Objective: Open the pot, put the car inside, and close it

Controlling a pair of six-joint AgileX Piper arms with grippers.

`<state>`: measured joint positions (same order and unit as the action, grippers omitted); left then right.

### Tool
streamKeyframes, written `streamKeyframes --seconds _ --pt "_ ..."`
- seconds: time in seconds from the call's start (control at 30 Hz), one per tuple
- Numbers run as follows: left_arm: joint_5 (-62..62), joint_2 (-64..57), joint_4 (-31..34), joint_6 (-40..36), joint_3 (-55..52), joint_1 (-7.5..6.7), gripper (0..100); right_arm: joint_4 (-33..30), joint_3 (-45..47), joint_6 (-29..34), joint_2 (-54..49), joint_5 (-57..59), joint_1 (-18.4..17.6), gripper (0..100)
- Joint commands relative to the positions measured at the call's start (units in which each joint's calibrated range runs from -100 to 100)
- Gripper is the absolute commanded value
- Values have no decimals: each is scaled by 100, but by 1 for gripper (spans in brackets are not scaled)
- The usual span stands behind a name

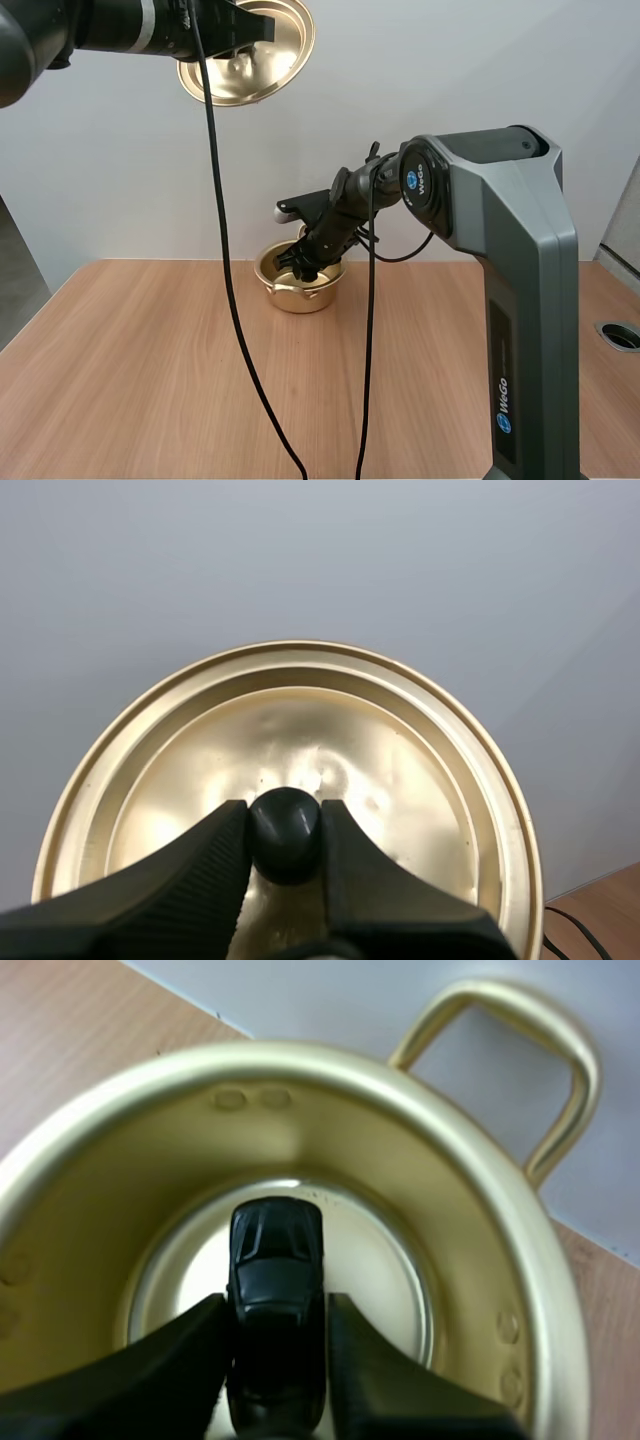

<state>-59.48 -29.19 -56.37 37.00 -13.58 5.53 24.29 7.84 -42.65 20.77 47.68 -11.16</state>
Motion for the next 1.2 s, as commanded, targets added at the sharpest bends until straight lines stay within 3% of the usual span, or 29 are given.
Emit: streamKeyframes --seconds 0.0,0.07,0.17,0.33,0.47,0.6,0.8,1.17 --pt "-4 -3 3 -27 -2 3 0 3 3 2 -33 12 -2 78" --pt "-4 -3 3 -27 -2 3 0 3 3 12 -125 103 13 72" --pt "-4 9 3 -37 -2 3 0 67 3 46 -459 418 124 55" --pt "-104 240 116 -37 -2 -22 0 183 201 250 -1395 780 720 0" --pt "-219 641 374 -37 -66 -162 0 375 814 202 -2437 654 1342 0" --pt "-198 1122 690 -76 -66 -438 0 385 1654 -57 -3457 340 1793 0" --pt "116 2029 1803 -575 -66 -878 0 417 2969 -204 -4777 -198 1909 0" --pt "113 3413 2290 -641 -66 -934 0 447 4043 -204 -5702 -448 1909 0"
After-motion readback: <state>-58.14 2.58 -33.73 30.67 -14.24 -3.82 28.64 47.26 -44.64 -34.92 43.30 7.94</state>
